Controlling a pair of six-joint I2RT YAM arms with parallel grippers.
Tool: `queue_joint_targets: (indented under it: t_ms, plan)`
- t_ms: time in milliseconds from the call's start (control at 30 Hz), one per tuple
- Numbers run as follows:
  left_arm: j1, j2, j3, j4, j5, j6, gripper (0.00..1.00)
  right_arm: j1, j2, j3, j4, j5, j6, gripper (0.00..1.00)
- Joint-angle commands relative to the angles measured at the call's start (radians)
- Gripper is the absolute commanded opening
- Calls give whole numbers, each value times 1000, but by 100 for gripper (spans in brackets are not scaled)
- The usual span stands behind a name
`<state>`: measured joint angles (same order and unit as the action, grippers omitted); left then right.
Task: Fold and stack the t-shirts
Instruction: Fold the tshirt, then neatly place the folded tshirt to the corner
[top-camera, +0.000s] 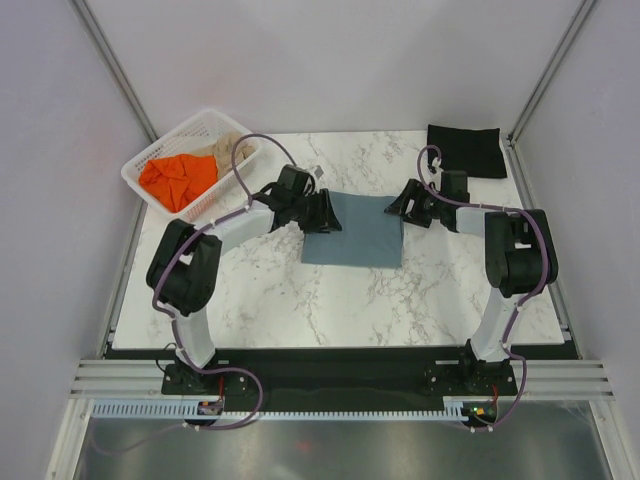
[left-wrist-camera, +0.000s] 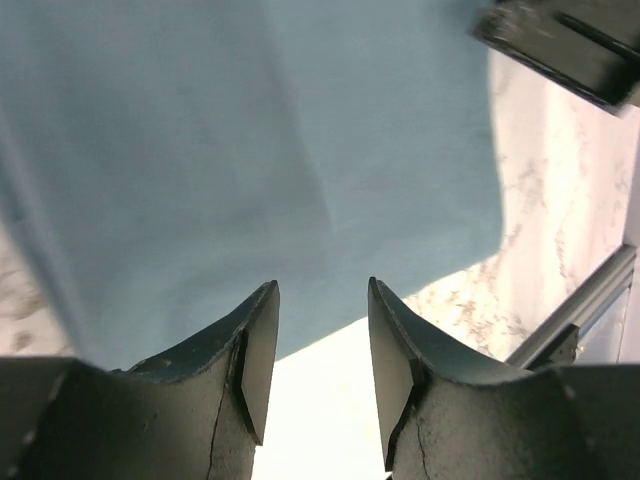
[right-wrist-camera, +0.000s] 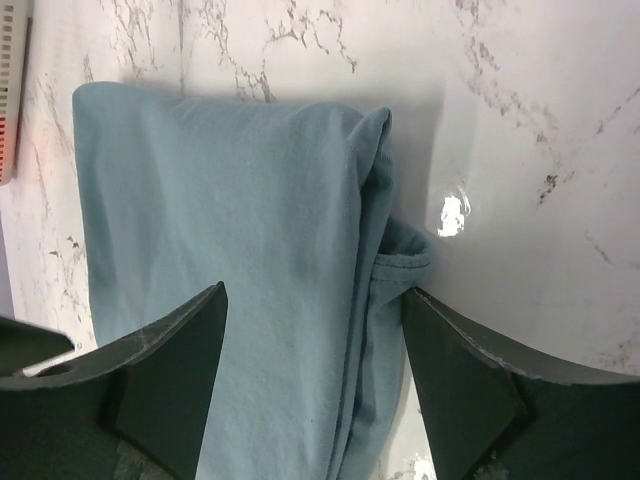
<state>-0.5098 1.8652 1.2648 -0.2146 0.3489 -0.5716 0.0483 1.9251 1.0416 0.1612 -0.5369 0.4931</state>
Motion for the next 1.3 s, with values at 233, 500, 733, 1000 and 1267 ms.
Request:
queue_joint_targets:
  t_ms: [233,500,733,1000,1267]
  plan:
    - [-90,54,5,41,-28,-39,48,-8,58,112,-158,43,-122,84]
    - [-93,91,-58,66,-41,-45,48,8,155,164,-250,-38,-169,83]
    - [-93,111,-91,78,-64,-42,48,21,190,199,-285,-23,-195,77]
    - [-91,126,-122,87,-80,-51,48,35,238,230,-267,-67,-202,58]
    - [-91,118,-131,93,-90,-68,48,41,258,236,-239,-147,-203,32]
